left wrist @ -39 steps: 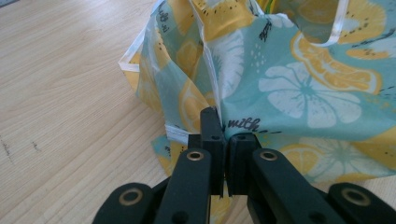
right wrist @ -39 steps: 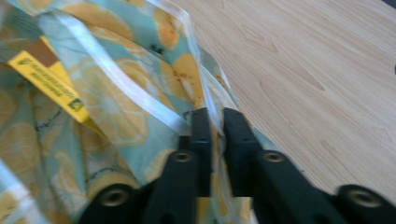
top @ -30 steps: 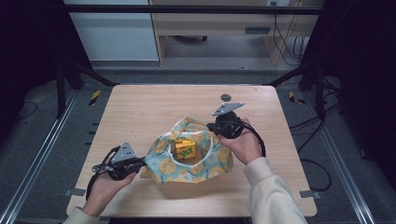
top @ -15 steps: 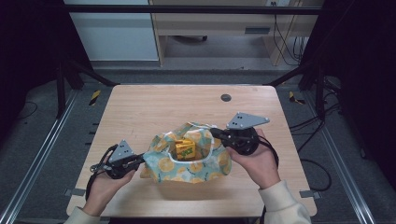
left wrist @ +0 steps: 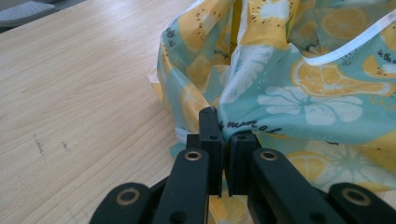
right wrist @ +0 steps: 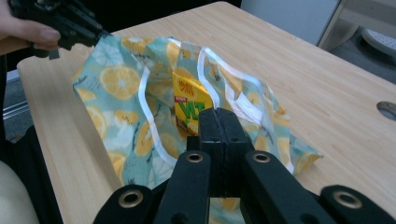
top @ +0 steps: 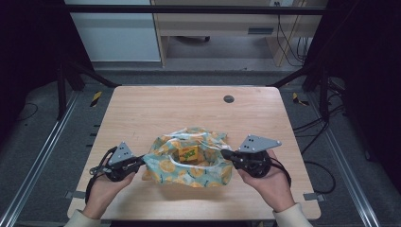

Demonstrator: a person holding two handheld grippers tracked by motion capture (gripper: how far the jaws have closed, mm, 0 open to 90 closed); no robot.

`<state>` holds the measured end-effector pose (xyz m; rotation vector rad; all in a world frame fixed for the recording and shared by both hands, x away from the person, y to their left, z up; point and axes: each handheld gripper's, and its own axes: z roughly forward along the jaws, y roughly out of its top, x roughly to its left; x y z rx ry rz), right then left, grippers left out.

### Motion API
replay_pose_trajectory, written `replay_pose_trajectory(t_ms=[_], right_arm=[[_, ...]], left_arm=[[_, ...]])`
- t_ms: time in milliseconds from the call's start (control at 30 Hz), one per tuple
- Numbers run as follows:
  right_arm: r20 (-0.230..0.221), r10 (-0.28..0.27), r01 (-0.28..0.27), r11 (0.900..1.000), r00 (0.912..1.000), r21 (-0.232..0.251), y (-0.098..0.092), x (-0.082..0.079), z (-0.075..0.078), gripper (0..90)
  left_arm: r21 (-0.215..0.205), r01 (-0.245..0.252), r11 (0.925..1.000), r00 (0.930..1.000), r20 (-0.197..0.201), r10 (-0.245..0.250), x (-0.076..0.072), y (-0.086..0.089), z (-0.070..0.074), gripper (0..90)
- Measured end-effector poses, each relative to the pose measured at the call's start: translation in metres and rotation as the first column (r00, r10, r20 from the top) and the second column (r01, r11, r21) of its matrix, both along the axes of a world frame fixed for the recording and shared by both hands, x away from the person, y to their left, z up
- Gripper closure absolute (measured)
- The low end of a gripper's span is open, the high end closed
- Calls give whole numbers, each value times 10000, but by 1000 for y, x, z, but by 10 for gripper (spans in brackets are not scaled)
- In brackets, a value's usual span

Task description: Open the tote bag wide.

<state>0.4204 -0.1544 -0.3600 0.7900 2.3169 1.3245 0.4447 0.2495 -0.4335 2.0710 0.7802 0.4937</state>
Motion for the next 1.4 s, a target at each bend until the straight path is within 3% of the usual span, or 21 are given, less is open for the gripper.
replay_pose_trajectory(t_ms=[267, 633, 833, 1000, 1400], right_arm=[[-320, -143, 146, 9999, 9994, 85, -10, -5, -18, 900], [-959, -309, 269, 9987, 9949, -422, -11, -3, -49, 900], [-1159, -367, 322, 9987, 9926, -401, -15, -3, -60, 900], [-1321, -555, 477, 9970, 9897, -610, -17, -1, -68, 900], [-1740, -710, 600, 9959, 9822, -677, -15, 6, -89, 900]], left_arm=[[-121, -133, 9998, 9999, 74, 134, 0, 5, 2, 874], [546, 258, 9982, 9996, -157, -249, -2, 4, -6, 871], [580, 248, 9980, 9995, -225, -236, -3, 6, -8, 871], [1110, 456, 9928, 9981, -464, -406, -2, -2, -16, 869], [1320, 408, 9904, 9946, -998, -277, 6, -1, -28, 864]])
